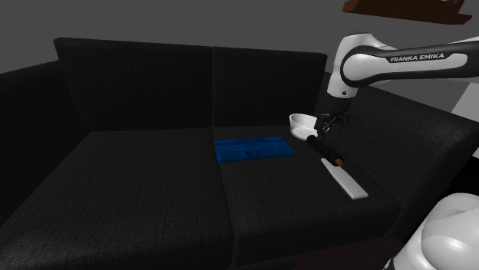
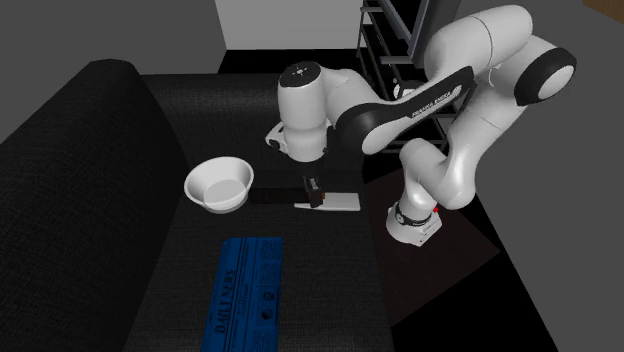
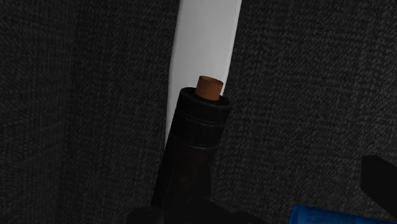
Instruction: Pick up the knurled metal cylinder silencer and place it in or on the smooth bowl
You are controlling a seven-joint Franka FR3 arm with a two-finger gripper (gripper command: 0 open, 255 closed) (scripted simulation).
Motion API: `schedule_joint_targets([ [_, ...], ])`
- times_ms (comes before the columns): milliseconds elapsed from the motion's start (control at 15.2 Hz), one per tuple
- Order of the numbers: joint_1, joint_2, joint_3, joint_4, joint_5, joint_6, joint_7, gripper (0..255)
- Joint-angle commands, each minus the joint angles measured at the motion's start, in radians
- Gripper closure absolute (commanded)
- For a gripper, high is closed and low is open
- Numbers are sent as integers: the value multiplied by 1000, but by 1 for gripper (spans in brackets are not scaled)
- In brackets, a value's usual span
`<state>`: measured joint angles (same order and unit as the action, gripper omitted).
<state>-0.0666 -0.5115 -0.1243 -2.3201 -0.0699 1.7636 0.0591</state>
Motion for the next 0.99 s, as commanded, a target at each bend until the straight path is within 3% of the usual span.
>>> schedule_joint_targets([
  [0, -17, 66, -28, 24, -5, 28, -7, 0],
  [528, -73, 343, -125, 153, 17, 117, -35, 0],
  [924, -76, 365, -130, 101, 19, 187, -37, 0],
])
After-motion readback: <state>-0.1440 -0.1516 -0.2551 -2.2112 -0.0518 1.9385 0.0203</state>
